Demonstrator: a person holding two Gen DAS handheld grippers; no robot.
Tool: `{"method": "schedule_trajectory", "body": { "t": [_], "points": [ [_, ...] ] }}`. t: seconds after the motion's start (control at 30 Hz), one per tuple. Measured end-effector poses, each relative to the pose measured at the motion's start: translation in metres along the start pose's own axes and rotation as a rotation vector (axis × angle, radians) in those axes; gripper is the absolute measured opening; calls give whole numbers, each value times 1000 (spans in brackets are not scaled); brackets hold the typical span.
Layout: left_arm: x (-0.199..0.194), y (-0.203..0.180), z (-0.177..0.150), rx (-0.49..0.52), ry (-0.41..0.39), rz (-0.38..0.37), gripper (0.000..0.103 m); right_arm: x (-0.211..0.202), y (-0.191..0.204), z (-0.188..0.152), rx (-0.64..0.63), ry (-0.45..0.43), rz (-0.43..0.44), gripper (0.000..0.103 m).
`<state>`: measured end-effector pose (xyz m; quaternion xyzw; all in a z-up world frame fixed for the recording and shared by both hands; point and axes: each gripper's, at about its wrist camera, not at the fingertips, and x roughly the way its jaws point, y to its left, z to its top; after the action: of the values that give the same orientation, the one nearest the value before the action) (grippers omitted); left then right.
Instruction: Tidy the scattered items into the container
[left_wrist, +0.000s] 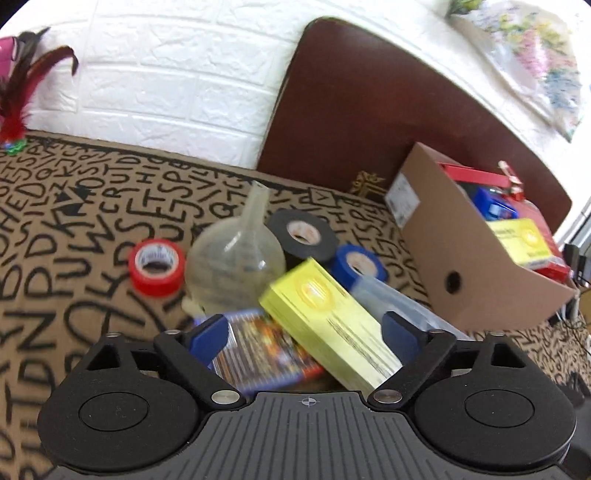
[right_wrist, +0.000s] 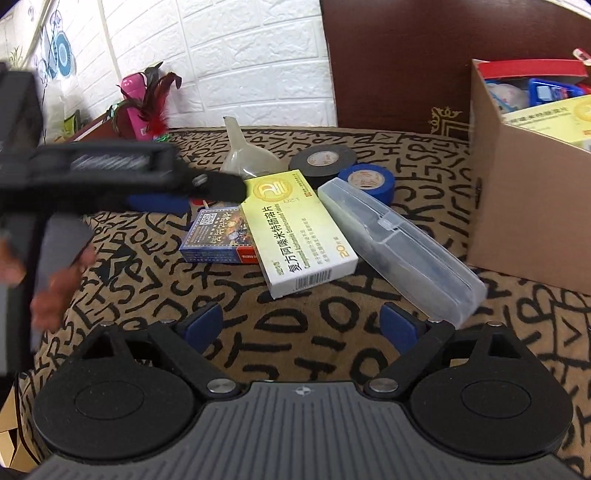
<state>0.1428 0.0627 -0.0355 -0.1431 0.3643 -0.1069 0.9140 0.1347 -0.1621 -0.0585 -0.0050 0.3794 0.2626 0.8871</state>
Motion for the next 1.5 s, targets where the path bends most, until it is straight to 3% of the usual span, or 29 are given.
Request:
{"method": "schedule_trajectory", "body": {
  "t": [0.17, 0.37, 0.43, 0.5, 0.57, 0.67, 0.83, 1.13, 1.2, 1.27, 1.5],
  "points": [
    [22, 7, 18, 5, 8, -17, 91, 18, -4, 5, 22, 31, 10, 84],
    [35, 5, 25, 51, -12, 22, 93, 29, -6, 11, 18, 24, -1, 83],
    [38, 6, 27, 45, 7, -1, 92, 31, -6, 13, 22, 19, -8, 81],
    [41, 2, 26, 68, 43, -66, 75, 33, -5, 13, 23, 13, -16, 78],
    [50, -2, 22, 98, 95, -66, 71, 34, -5, 14, 18, 12, -24, 75],
    [50, -8, 13, 135, 84, -27, 67, 31, -5, 13, 9, 16, -24, 63],
    [20, -22, 3, 154, 89, -54, 61, 11, -10, 3, 23, 24, -15, 51],
    [-32, -60, -55, 192, 133, -142, 68, -59, -3, -45, -1, 47, -23, 55],
    [-33, -61, -74, 161, 190, -191, 76, -73, -4, -61, 11, 56, -31, 60],
    [-33, -58, -88, 121, 213, -184, 84, -79, -6, -74, 9, 70, -49, 62],
    [-27, -56, -88, 95, 226, -173, 82, -80, -3, -77, -10, 43, -61, 65]
  ]
}}
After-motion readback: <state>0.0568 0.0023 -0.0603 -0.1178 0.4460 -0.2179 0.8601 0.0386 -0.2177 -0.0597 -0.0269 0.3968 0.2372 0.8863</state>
